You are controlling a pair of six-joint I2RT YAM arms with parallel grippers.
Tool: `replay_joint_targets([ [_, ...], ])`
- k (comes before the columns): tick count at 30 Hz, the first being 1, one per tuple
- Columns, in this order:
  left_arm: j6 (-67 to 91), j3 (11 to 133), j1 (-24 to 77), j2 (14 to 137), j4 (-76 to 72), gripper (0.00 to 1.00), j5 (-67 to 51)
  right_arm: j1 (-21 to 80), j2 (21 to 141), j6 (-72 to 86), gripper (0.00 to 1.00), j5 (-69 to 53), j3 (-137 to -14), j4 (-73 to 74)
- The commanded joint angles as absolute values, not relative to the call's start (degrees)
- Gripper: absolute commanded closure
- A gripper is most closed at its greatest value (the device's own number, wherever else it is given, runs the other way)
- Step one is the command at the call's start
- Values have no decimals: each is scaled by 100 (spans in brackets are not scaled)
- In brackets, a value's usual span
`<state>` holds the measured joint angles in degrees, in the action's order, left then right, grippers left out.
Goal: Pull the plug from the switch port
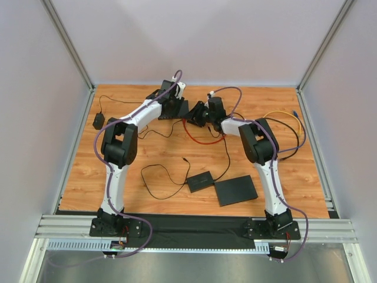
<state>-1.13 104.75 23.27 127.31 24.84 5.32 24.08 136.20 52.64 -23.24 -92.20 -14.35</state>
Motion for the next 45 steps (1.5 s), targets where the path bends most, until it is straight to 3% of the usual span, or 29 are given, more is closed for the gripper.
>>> replay_joint_targets([
  [1, -26, 10749, 2338, 12744, 2434, 47, 536, 2347, 14009, 6002, 55, -2672, -9325, -2056],
  [13, -35, 11197, 2338, 13174, 2715, 47, 536, 2338, 14273, 6899, 62, -2224, -9193, -2268],
  [17, -70, 11250, 2338, 13228, 2725, 47, 536, 2347, 14300, 6847, 71, -2083, -9211, -2075],
  [28, -70, 11224, 2347, 13236, 2733, 47, 475, 2364, 14388, 7119, 73, -1855, -9272, -1829],
  [32, -158, 11224, 2382, 13210, 2725, 47, 509, 2373, 14326, 7005, 97, -1767, -9299, -1556],
  [34, -254, 11215, 2470, 13219, 2698, 46, 738, 2364, 14309, 6935, 100, -1749, -9281, -1468],
  [45, -334, 11591, 2619, 13508, 2882, 44, 878, 2364, 14317, 6935, 100, -1828, -9255, -1538],
])
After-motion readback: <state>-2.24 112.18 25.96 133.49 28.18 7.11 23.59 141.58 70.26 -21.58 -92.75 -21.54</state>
